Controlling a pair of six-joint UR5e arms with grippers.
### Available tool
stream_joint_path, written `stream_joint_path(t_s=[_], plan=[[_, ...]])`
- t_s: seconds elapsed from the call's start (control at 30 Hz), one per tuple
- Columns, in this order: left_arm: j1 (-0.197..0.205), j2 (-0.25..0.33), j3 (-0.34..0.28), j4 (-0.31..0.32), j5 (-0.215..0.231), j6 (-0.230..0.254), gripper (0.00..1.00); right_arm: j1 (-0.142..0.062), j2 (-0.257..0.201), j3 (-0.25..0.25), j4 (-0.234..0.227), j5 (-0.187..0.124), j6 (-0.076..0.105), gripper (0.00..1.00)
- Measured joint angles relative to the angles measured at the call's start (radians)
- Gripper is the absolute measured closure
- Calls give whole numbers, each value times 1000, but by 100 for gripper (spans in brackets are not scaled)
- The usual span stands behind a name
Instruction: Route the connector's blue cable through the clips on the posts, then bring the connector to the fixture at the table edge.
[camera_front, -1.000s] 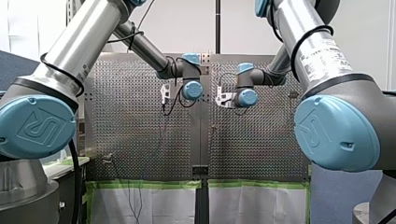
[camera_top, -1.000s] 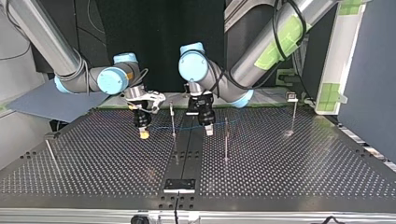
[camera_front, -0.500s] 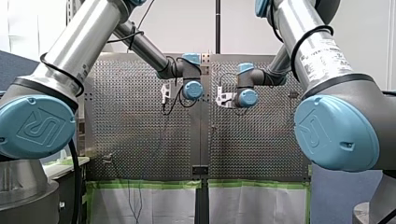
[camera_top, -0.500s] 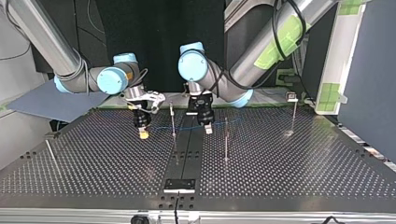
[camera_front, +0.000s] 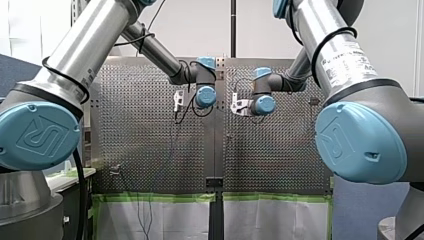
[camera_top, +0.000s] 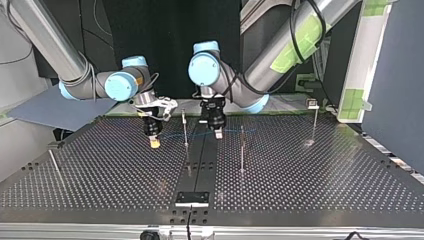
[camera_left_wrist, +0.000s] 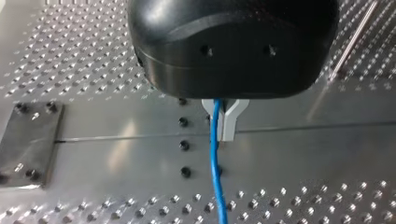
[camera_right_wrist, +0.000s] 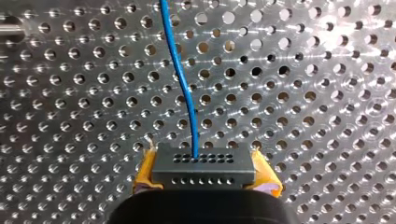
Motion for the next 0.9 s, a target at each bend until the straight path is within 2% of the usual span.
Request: stream_joint_path(t_s=[0.27,0.5,0.9], plan=[[-1,0,-53,38,23,-18,100,1,0,6,22,3,-7,100],[-2,0,-104,81,45,-35,100,2,0,42,6,7,-9,100],[-6,0,-159,115,54,-49,100,9,-2,59,5,9,-20,100]])
